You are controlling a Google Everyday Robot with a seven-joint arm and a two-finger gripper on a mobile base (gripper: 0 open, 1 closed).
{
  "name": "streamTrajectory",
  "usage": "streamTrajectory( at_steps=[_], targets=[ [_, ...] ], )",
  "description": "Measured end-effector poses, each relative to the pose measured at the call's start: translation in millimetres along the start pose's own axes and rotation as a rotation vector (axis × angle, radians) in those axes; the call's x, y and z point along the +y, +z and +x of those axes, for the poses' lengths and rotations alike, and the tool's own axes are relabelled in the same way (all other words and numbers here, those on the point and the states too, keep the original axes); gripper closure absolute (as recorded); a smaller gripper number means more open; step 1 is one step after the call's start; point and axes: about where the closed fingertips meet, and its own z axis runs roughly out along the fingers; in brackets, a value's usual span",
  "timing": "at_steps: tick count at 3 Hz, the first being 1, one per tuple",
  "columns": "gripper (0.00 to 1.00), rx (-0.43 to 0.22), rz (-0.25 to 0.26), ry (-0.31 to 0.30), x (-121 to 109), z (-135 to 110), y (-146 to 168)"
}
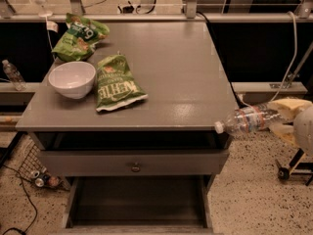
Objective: Pick water bottle from middle drawer and place on counter
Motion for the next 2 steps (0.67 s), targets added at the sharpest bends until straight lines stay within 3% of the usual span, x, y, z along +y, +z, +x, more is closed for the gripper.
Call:
streamTrajectory(
  at_steps=[2],
  targets=[
    [1.00, -0.114, 0.002, -0.063, -27, -24, 33]
  ],
)
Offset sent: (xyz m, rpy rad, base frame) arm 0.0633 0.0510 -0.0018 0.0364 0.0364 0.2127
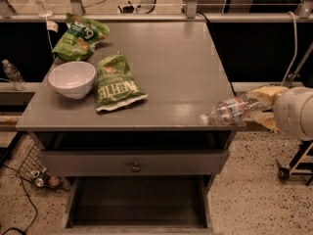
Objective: Pick water bottle from middle drawer and place on counter
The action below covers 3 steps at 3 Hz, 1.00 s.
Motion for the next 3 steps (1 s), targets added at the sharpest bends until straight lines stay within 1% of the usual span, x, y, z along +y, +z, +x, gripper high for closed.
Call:
streamTrajectory(
  at_steps=[1, 2, 3],
  targets=[
    [1.00, -0.062, -0.018, -0.029, -14, -11, 21],
    [1.00, -0.118, -0.045, -0.076, -28, -27, 41],
    [1.00, -0.156, -0.081, -0.127, -37, -43, 61]
  ],
)
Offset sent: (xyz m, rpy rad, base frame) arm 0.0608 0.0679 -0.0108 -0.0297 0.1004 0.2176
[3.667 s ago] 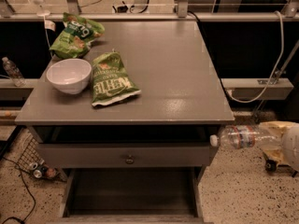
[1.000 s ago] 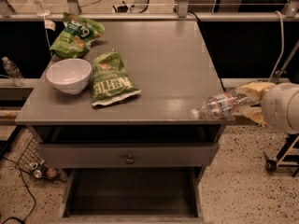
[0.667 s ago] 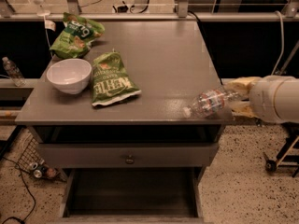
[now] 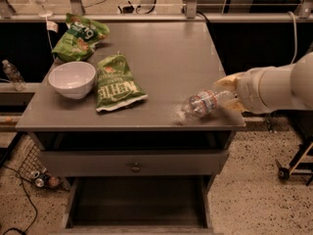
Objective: Pick water bottle from middle drawer and place on counter
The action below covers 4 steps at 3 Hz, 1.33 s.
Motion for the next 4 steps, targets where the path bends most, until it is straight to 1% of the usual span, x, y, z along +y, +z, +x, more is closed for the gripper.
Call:
streamTrajectory(
  at_steps=[1, 2, 4],
  targets=[
    [1.00, -0.013, -0.044, -0.059, -12, -10, 22],
    [1.00, -0.010, -0.079, -0.116, -24, -18, 41],
    [0.54, -0.011, -0.079, -0.130, -27, -23, 42]
  ],
)
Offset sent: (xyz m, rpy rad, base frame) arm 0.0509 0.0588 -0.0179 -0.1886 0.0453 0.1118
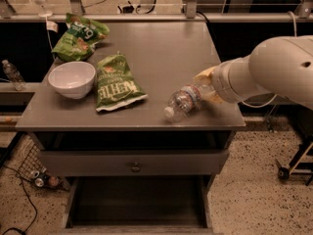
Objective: Pick water bottle from middle drawer and place on counter
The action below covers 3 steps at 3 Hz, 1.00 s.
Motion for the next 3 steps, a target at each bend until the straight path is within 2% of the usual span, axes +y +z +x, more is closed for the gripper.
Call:
streamTrajectory(
  at_steps=[2, 3],
  targets=[
    [0.07, -0.001, 0.001, -0.005, -1.7, -2.3, -0.4],
    [0.00, -0.002, 0.001, -0.006, -3.8, -2.6, -2.1]
  ],
)
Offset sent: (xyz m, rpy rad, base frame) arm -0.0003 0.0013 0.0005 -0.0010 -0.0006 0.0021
